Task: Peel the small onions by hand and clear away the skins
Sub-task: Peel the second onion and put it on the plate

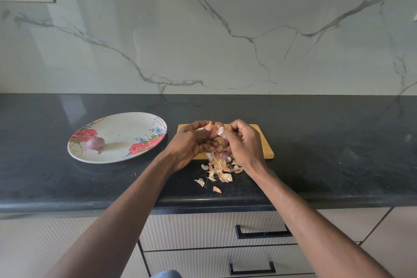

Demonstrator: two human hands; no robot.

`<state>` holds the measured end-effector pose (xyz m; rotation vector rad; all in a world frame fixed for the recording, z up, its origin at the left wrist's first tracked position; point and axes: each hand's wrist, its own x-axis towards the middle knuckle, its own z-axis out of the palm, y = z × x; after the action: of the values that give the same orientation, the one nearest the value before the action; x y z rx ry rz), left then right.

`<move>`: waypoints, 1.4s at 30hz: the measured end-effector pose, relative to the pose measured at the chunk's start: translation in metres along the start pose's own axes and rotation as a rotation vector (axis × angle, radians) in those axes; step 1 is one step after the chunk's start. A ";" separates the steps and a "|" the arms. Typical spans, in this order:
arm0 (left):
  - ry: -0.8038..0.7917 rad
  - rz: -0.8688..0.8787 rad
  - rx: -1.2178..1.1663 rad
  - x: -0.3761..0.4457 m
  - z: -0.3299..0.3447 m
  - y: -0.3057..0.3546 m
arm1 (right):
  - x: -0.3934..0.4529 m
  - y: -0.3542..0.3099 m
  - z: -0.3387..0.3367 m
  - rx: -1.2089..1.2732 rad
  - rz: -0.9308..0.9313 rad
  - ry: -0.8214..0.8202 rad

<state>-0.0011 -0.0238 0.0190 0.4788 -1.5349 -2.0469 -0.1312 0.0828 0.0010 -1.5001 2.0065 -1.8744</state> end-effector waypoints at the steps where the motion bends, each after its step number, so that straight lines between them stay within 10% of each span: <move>1: 0.010 0.009 -0.004 0.000 0.000 0.000 | 0.000 0.000 0.000 0.002 -0.005 0.005; 42: -0.013 -0.040 -0.044 -0.004 0.002 0.005 | 0.000 0.007 0.002 -0.144 -0.293 0.052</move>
<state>0.0020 -0.0212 0.0238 0.4843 -1.4963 -2.1135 -0.1350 0.0799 -0.0050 -1.8953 2.0821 -1.9184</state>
